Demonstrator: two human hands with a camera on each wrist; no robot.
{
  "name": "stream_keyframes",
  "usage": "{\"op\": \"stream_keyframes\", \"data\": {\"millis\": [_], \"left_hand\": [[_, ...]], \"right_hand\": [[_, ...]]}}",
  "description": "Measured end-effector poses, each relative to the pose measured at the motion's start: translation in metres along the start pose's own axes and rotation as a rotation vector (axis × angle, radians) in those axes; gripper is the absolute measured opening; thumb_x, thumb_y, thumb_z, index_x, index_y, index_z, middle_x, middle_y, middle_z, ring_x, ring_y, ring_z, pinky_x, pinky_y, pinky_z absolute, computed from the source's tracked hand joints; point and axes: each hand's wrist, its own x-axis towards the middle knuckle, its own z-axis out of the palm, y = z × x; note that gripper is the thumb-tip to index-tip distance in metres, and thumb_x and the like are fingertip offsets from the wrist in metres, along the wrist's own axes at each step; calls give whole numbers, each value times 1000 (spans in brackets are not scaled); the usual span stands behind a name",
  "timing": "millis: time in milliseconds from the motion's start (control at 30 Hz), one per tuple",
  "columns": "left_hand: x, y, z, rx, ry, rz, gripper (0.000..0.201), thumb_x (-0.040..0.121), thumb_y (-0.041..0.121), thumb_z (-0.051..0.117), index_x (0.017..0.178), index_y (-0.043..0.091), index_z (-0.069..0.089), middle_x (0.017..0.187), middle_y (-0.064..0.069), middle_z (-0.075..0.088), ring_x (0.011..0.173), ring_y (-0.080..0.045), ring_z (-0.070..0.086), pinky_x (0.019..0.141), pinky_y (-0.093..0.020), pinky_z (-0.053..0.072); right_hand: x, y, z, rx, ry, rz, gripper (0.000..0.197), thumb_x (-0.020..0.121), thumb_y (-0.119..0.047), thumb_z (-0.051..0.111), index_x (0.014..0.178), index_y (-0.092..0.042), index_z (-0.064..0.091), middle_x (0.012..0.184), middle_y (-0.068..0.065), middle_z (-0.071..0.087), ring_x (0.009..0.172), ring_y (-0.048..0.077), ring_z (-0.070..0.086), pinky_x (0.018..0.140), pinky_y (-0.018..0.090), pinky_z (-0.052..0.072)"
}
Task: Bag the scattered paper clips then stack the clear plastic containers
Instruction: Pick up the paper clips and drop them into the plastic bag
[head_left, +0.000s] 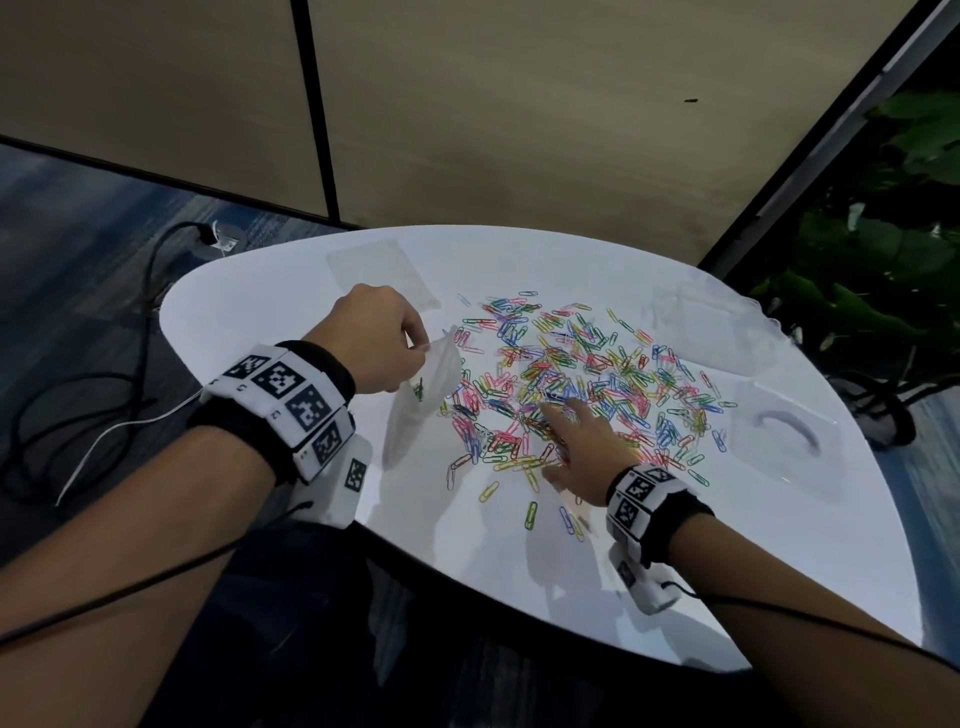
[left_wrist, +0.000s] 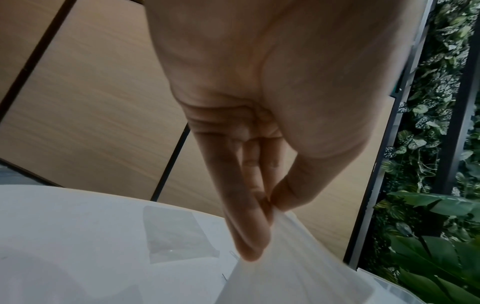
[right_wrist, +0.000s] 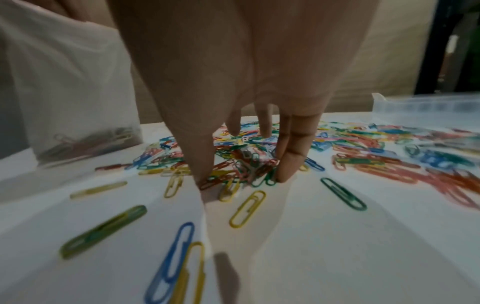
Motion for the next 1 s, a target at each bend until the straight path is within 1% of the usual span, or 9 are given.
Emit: {"op": "stream_keyframes", "data": {"millis": [100,200,333,433,500,600,733,867,1000], "left_hand": [[1,1,1,17,-15,9,16,90,15,60,91,18,75,71,-4,77,61,-13,74,67,-23,57],[1,3,1,19,-25,15,18,89,12,58,92,17,75,72,-4,77,62,-15,75,66,-23,56],[1,4,2,23,-35,19,19,88,12,57,92,16,75,71,-4,77,61,-16,75,69,-24,58],[1,5,2,23,-42,16,20,88,11,57,93,16,76,71,-5,77,62,-15,75,69,-25,58],[0,6,1,21,-45,17,20,88,11,57,94,16,76,72,-5,77,62,-15,75,69,-25,59],[-1,9,2,18,-52,24,19,89,13,58,95,16,76,72,-7,77,65,-15,74,75,-29,60],[1,10,4,20,-61,27,20,89,12,57,94,14,76,69,-6,76,65,-16,75,76,-29,60],[2,16,8,18,-71,42,19,90,12,58,91,14,77,60,2,70,64,-16,76,66,-22,53],[4,22,13,13,-68,71,18,89,12,60,91,14,78,56,9,63,65,-16,76,62,-23,51]], "right_hand": [[6,-8,4,-76,53,-87,53,96,-18,53,145,-27,35,149,10,33,127,37,41,98,45,47],[13,-8,7,-71,148,-124,28,93,-3,50,116,-14,61,113,10,57,103,29,58,82,36,52],[14,-7,4,28,209,-73,16,91,-7,56,96,-7,71,93,10,65,84,25,63,75,35,55],[14,-1,-7,279,256,50,11,86,-11,65,86,-13,76,82,4,73,72,17,65,66,23,52],[17,6,-14,499,255,174,8,86,-17,70,86,-15,77,77,2,75,71,16,70,71,25,56],[18,6,-33,1172,182,346,14,84,-14,74,93,-4,75,83,12,75,80,25,73,83,38,60],[7,-21,-78,1788,48,209,33,87,-11,70,112,9,63,107,20,67,100,22,70,82,24,58],[-5,-63,-102,1907,-56,47,34,89,-13,67,114,9,61,104,20,69,101,22,70,83,23,57],[-14,-98,-93,1692,-78,1,16,89,-3,66,102,6,68,103,22,70,94,25,69,88,31,58]]}}
